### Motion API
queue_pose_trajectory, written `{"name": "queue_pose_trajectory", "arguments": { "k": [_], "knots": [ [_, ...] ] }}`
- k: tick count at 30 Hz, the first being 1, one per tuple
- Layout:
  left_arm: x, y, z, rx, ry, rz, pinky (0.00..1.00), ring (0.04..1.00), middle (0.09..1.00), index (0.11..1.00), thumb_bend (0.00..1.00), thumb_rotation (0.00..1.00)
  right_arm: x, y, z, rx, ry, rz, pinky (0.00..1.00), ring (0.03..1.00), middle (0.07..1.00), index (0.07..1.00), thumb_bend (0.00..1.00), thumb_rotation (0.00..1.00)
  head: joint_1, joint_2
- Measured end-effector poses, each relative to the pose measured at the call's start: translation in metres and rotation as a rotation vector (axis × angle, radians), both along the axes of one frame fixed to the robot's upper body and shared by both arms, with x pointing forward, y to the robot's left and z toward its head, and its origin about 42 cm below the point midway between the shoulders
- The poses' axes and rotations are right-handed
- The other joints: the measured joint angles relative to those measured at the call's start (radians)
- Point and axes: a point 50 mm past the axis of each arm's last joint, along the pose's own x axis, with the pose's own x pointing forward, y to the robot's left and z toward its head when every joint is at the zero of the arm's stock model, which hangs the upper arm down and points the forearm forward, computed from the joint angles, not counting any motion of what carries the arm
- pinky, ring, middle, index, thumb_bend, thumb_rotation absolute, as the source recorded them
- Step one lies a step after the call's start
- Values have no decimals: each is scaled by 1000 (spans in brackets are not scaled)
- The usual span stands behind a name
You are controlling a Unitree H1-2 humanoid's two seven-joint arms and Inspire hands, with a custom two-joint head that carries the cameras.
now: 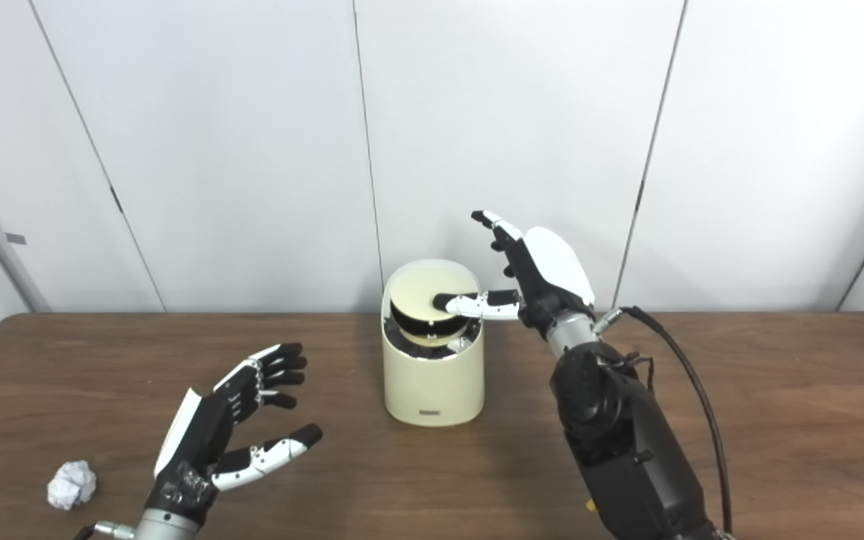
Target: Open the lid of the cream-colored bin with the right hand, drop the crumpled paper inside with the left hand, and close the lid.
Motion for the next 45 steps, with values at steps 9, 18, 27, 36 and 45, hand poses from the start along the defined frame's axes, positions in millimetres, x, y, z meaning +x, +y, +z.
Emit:
{"name": "queue_pose_trajectory", "arguments": {
  "k": [9, 18, 27, 36, 45],
  "knots": [
    [0, -2, 0, -3, 20, 4, 659, 765, 800, 830, 705, 212, -37, -29, -42, 162, 39, 49, 693, 864, 950, 941, 760, 413, 9, 8],
    [0, 2, 1, 9, 18, 7, 647, 753, 800, 829, 696, 213, -82, -63, -75, 111, 28, 116, 767, 899, 980, 970, 849, 398, 9, 6],
    [1, 1, 1, 8, 17, 5, 645, 749, 799, 825, 694, 192, -104, -74, -96, 129, 69, 138, 733, 879, 965, 972, 857, 327, 128, 5],
    [4, -26, 0, -18, 12, -14, 647, 758, 804, 831, 721, 198, -103, -92, -97, 113, 73, 150, 766, 899, 980, 983, 831, 172, 394, -28],
    [10, -40, -3, 14, 11, 21, 598, 750, 797, 825, 711, 148, -103, -94, -93, 73, 77, 154, 880, 996, 1000, 1000, 782, 411, 561, -54]
  ]
}}
